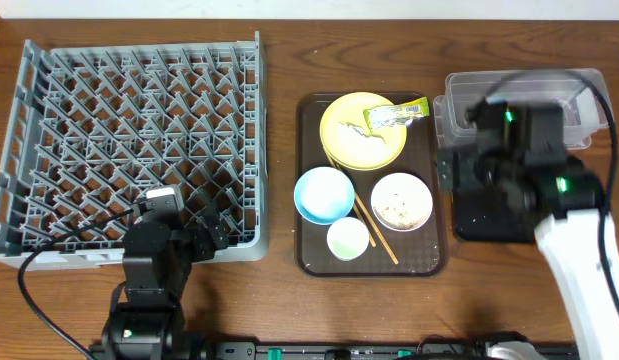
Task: Sort waste into correct bins and load items into the dishwasher rack
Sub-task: 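Reach the right gripper to the yellow plate and grasp the white tissue, then carry the tissue right and drop it into the clear plastic bin, then return the right gripper to the plate and grasp the yellow wrapper, then carry the wrapper right and release it into the clear bin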
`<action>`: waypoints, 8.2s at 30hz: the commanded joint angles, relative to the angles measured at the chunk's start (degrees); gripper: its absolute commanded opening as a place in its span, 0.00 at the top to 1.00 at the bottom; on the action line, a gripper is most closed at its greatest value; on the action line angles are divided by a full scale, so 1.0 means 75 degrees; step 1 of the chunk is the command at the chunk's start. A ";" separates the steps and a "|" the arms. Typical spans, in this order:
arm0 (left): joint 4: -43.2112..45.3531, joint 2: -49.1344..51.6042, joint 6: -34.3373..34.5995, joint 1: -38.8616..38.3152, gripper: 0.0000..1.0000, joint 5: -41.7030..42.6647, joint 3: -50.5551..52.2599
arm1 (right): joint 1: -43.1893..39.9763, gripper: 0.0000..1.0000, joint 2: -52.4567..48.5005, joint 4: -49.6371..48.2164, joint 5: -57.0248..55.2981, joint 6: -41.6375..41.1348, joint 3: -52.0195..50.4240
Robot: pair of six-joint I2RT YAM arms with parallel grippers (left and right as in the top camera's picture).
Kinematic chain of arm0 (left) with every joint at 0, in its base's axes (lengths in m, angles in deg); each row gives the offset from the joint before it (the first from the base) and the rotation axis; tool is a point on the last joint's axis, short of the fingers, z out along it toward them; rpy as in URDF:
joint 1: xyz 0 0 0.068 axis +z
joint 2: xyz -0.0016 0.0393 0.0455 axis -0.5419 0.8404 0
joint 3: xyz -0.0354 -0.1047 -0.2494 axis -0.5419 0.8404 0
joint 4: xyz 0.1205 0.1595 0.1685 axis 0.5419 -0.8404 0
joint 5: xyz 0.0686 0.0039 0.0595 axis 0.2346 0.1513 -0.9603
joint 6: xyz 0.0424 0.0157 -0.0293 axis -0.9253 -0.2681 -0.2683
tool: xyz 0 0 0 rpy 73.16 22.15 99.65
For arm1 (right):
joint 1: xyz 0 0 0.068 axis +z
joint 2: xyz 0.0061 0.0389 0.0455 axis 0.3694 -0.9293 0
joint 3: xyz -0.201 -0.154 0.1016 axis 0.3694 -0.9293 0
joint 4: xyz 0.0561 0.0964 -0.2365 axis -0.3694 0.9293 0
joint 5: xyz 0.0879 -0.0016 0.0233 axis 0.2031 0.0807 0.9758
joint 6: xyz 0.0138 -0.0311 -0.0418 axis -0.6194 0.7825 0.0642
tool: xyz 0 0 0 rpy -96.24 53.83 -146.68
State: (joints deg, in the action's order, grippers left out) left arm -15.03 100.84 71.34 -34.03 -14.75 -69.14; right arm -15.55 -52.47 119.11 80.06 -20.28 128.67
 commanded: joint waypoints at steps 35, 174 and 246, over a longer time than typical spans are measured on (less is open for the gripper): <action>-0.0460 0.0015 -0.0073 0.0032 0.02 0.0367 -0.0297 | 0.1909 0.55 -0.4613 -0.2938 0.0131 -0.0723 0.0787; -0.0539 0.0038 -0.0073 0.0032 0.02 0.0364 -0.0294 | 0.1920 0.69 -0.3421 -0.4651 -0.1746 -0.3264 0.0600; -0.0796 0.0038 -0.0073 0.0032 0.02 0.0364 -0.0265 | 0.1475 0.86 -0.7475 -0.4867 -0.2474 -0.2943 0.3209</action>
State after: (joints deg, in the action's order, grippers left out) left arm -21.04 101.14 71.34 -34.03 -12.10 -70.03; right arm -4.23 -107.85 82.30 60.68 -41.48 152.67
